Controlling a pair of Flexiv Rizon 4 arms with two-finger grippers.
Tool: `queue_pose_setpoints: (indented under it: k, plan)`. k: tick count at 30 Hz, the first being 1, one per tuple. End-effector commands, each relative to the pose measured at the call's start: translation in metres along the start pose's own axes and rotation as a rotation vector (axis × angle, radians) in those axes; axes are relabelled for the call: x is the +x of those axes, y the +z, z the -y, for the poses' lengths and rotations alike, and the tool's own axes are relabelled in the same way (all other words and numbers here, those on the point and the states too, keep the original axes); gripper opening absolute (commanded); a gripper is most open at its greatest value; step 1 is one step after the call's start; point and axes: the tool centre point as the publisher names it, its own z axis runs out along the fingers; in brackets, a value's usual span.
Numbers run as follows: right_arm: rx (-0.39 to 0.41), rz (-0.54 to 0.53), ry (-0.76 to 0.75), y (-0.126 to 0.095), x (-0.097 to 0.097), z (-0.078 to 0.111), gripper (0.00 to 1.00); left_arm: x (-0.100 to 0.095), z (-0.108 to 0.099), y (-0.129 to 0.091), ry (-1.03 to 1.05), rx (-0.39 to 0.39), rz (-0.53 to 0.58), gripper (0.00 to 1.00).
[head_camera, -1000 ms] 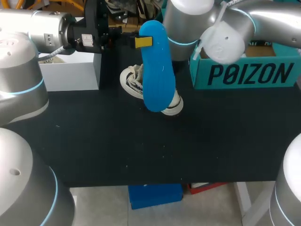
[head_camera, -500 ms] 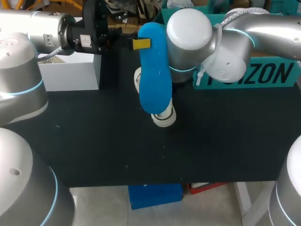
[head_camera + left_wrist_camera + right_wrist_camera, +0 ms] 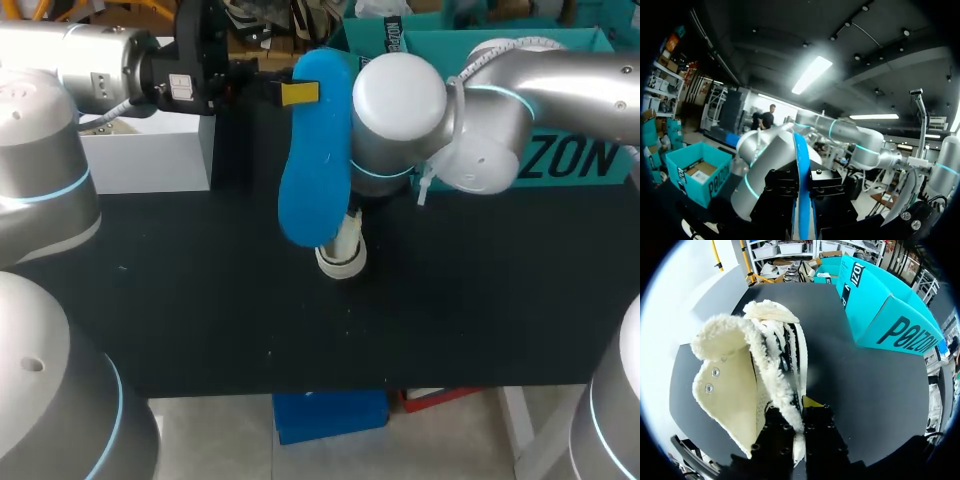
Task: Take the shoe out of the shoebox, open the shoe tongue, remove and reinsert the insole, then place the shoe into the shoebox
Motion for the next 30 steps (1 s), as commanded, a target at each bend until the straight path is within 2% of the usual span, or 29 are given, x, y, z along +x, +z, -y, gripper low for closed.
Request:
queue_pose_setpoints:
  k: [1,10,26,27,28,30]
  plan:
    - [0.002,0.006,0.011,0.010,0.009,0.001,0.00,0.000,0.000,0.004,0.002,0.001,0.003,0.00]
    - [0.014,0.002,0.028,0.024,0.009,0.005,0.00,0.000,0.000,0.004,0.002,0.001,0.003,0.00]
    - [0.034,0.015,0.046,0.041,-0.002,0.014,0.00,0.000,0.000,0.004,0.002,0.001,0.003,0.00]
    - [0.037,0.014,0.046,0.041,-0.002,0.014,0.37,0.000,0.000,0.004,0.002,0.001,0.003,0.00]
    - [0.038,0.014,0.047,0.041,-0.002,0.014,1.00,0.000,0.000,0.004,0.002,0.001,0.003,0.00]
    - [0.033,0.006,0.050,0.039,-0.005,0.015,1.00,0.000,0.000,0.004,0.002,0.001,0.003,0.00]
